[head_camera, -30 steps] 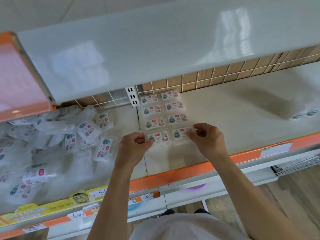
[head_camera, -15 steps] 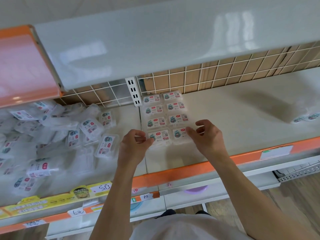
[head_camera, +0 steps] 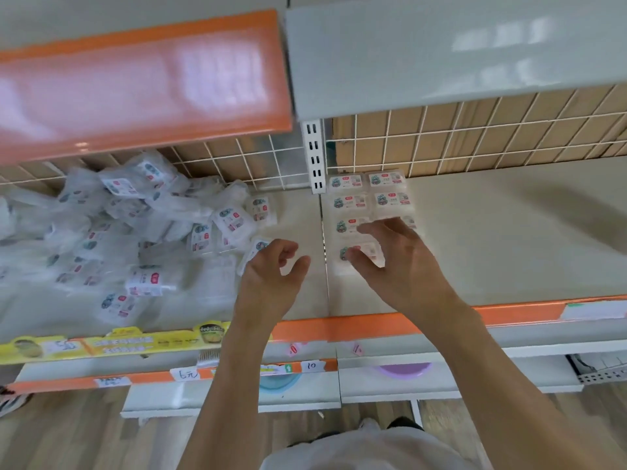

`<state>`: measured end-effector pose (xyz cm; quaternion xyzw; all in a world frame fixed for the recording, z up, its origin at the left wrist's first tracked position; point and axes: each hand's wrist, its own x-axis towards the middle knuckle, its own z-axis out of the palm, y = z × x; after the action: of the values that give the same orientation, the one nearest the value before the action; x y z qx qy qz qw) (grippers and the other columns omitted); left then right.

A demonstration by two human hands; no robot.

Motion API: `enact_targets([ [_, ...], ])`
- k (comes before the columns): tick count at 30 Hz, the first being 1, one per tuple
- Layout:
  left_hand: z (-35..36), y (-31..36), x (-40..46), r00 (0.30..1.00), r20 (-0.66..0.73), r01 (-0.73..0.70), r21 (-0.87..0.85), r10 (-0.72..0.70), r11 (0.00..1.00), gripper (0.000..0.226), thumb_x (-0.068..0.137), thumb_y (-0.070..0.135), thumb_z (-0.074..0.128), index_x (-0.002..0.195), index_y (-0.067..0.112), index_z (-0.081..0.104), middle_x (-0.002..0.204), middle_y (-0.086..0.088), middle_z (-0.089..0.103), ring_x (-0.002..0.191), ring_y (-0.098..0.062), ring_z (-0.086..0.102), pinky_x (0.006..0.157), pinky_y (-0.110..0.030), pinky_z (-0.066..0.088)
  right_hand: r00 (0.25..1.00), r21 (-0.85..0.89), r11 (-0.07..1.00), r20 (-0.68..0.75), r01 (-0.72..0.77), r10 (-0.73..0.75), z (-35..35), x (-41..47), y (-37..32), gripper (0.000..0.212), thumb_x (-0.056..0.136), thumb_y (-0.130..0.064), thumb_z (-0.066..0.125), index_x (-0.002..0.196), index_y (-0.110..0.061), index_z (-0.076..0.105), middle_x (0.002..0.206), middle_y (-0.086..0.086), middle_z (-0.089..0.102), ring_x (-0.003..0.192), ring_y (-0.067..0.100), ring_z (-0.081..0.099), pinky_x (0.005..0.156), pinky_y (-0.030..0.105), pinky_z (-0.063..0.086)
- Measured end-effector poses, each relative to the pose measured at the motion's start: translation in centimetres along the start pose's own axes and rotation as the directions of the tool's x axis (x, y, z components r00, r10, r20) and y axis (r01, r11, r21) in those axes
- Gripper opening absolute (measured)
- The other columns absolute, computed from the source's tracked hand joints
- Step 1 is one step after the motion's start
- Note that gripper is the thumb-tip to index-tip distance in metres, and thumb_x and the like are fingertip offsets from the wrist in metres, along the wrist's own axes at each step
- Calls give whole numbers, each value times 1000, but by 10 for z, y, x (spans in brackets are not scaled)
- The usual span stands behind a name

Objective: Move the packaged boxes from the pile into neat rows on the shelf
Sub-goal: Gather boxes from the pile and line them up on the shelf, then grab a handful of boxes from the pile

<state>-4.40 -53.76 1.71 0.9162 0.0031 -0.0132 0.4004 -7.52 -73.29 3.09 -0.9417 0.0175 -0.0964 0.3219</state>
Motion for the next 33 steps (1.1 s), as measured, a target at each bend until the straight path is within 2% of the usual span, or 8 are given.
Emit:
enact_targets([
  [5, -43, -35, -18, 998, -69, 7, 96, 0, 995, 29, 91, 32, 68, 118, 20, 66, 117, 2, 69, 111, -14, 62, 95, -29, 49, 978, 23, 995, 185, 98, -100, 32, -6, -45, 45, 93, -40, 66, 132, -16, 61, 133, 5, 56, 119, 28, 56, 101, 31, 40],
  [10, -92, -78, -32, 999, -51, 1, 179, 8, 984, 36, 93, 34, 66, 126, 19, 63, 124, 0, 66, 116, -16, 60, 90, -21, 41, 943, 22, 989, 299, 148, -147, 74, -13, -95, 50, 95, -45, 60, 140, -24, 54, 143, 1, 49, 129, 24, 49, 105, 31, 38],
  [14, -135, -111, -40, 998, -56, -4, 187, 15, 982, 36, 92, 29, 68, 126, 17, 65, 124, -2, 66, 118, -17, 59, 87, -12, 33, 931, 31, 985, 324, 168, -169, 109, -18, -140, 53, 95, -44, 61, 142, -22, 51, 143, 3, 49, 130, 25, 49, 106, 31, 37],
  [18, -172, -145, -47, 997, -69, -17, 190, 30, 982, 34, 91, 26, 70, 123, 15, 67, 120, -5, 67, 113, -20, 61, 90, -17, 38, 937, 47, 987, 311, 154, -161, 145, -23, -176, 54, 94, -40, 64, 143, -21, 50, 143, 3, 48, 130, 25, 48, 107, 29, 32],
  [21, -196, -172, -49, 996, -78, -20, 210, 38, 978, 34, 90, 27, 70, 123, 18, 67, 118, -4, 67, 111, -22, 61, 92, -27, 44, 938, 64, 989, 313, 133, -146, 165, -26, -198, 56, 93, -38, 65, 144, -20, 49, 142, 5, 49, 129, 27, 49, 107, 33, 37],
  [23, -209, -187, -48, 996, -79, -21, 207, 38, 978, 33, 91, 27, 69, 123, 19, 66, 118, -3, 67, 112, -21, 61, 92, -27, 44, 944, 71, 989, 298, 128, -143, 175, -26, -209, 57, 93, -36, 66, 145, -21, 48, 141, 5, 48, 128, 27, 49, 106, 34, 38],
  [28, -224, -206, -44, 997, -75, -14, 146, 25, 989, 35, 92, 27, 68, 126, 20, 65, 120, -1, 67, 111, -15, 61, 82, -10, 35, 954, 45, 991, 267, 125, -132, 188, -18, -224, 67, 91, -28, 69, 151, -20, 39, 146, 5, 44, 132, 26, 45, 107, 29, 34],
  [33, -227, -216, -33, 995, -95, 13, 121, -2, 993, 34, 93, 30, 66, 126, 23, 64, 121, 0, 66, 112, -15, 60, 80, -9, 33, 950, 5, 998, 303, 70, -69, 202, 1, -221, 73, 90, -26, 70, 153, -21, 34, 149, 6, 41, 132, 30, 44, 110, 39, 38],
])
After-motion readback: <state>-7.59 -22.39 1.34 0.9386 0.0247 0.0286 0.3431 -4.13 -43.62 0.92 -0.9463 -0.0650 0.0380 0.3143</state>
